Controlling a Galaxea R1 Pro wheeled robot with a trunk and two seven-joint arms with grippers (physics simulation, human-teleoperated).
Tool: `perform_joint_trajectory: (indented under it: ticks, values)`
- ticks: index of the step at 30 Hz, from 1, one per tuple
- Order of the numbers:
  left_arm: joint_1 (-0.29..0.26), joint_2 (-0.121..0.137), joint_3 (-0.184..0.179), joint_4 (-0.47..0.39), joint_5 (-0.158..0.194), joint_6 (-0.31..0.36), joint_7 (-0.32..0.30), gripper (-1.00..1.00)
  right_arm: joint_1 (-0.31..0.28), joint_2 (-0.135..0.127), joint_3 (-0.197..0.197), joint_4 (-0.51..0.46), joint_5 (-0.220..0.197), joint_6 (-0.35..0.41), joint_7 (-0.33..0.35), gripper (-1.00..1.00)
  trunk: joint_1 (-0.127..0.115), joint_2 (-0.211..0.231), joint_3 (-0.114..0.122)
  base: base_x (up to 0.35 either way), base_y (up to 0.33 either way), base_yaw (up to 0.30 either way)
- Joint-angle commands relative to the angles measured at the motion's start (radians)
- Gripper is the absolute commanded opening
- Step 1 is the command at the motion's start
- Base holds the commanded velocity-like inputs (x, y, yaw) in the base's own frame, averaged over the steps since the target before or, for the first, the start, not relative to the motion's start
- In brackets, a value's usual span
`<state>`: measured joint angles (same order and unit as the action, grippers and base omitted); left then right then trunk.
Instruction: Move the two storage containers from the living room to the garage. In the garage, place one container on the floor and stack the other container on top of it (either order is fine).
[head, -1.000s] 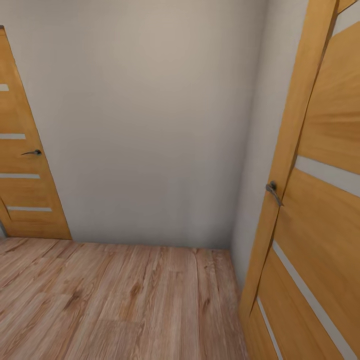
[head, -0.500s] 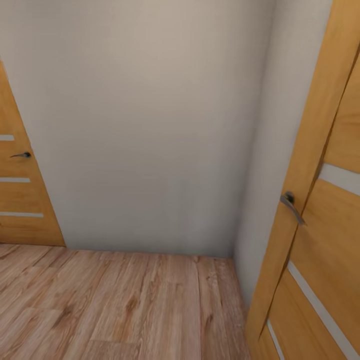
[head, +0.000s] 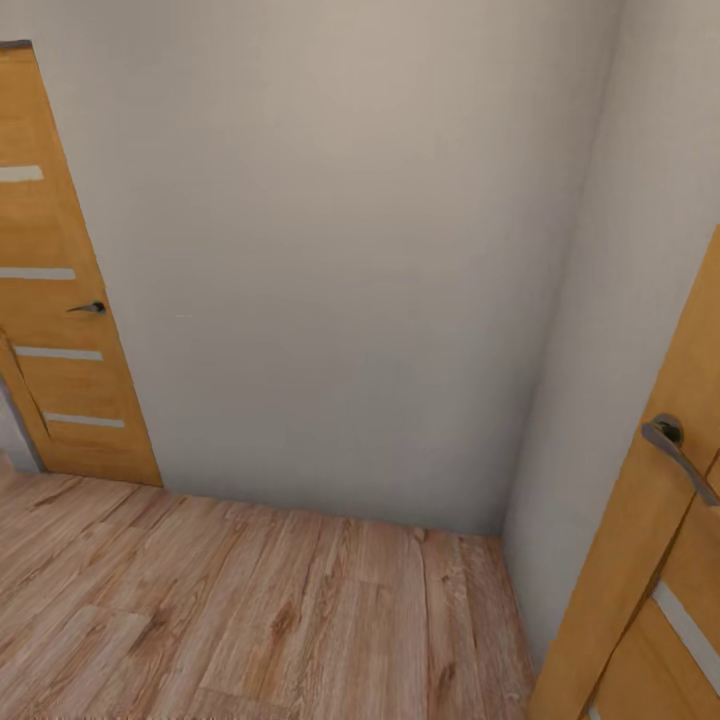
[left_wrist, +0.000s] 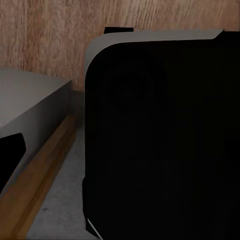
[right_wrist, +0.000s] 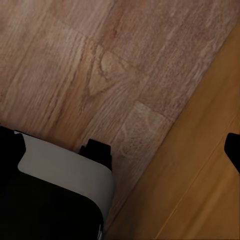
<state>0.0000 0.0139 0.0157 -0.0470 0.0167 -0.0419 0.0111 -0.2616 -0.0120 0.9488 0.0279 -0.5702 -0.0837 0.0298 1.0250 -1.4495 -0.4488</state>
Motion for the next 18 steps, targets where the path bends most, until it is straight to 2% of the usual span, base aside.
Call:
perform_joint_trajectory:
  ticks: [1,6,18]
  values:
    - [0.0,0.0,0.001,-0.001,0.002,-0.002,0.001,1.0,-0.001,0.001,0.008,0.003,-0.01,-0.005,0.003,1.0,0.0,0.0,-0.001,0.016,0.0,0.269]
    - [0.0,0.0,0.001,-0.001,0.002,-0.002,0.001,1.0,-0.001,0.0,0.007,0.003,-0.01,-0.006,0.003,1.0,0.0,0.0,-0.001,0.004,0.0,0.162]
    - [0.0,0.0,0.001,-0.001,0.002,-0.002,0.001,1.0,-0.001,0.0,0.006,0.003,-0.01,-0.007,0.003,1.0,0.0,0.0,-0.001,0.0,0.0,0.013]
